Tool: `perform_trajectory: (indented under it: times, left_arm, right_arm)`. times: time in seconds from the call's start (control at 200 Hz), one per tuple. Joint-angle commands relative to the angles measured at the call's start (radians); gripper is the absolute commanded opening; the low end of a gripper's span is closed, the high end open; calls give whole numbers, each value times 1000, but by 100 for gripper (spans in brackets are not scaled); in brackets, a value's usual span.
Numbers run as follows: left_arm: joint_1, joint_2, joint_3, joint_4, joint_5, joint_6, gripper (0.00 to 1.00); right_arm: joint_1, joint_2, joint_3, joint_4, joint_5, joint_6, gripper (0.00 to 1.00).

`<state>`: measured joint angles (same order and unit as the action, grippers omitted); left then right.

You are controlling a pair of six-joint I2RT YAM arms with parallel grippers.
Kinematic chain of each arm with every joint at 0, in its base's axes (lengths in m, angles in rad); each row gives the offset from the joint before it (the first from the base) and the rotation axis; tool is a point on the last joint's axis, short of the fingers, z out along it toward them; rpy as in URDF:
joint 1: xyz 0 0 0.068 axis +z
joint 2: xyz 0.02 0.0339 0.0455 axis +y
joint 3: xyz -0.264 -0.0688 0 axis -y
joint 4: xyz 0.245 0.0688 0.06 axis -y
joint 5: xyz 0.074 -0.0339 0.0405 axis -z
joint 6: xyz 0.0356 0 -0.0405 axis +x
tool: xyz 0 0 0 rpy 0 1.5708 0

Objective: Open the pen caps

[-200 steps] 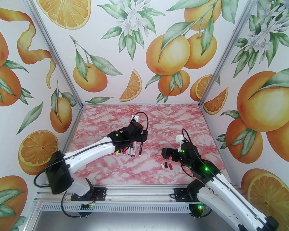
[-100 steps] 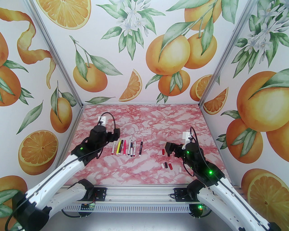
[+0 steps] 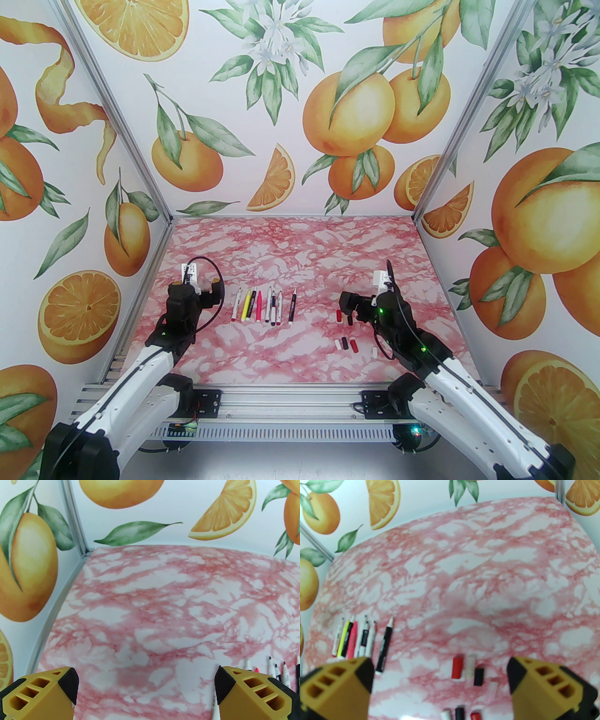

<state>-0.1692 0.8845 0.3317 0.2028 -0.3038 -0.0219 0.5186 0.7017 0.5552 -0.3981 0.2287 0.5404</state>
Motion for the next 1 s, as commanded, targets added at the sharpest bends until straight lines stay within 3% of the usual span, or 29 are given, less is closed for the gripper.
perform_trajectory:
  times: [0.0,0.23,0.455,0.846,0.996]
  left_arm:
    - [40,88,-62,331,88,78,100]
    - [76,338,-63,599,147,131,100]
    - [147,541,-70,849,281,121,100]
    - [159,773,9,943,341,139,100]
    - [169,760,113,717,423,154,100]
  right_arm:
    - [-9,37,6,52,28,-31,100]
    - [-18,105,15,101,27,-76,100]
    - [-91,161,63,124,-34,-109,100]
    - [-272,253,54,241,-58,-173,100]
    - [-319,272,43,273,-47,-186,100]
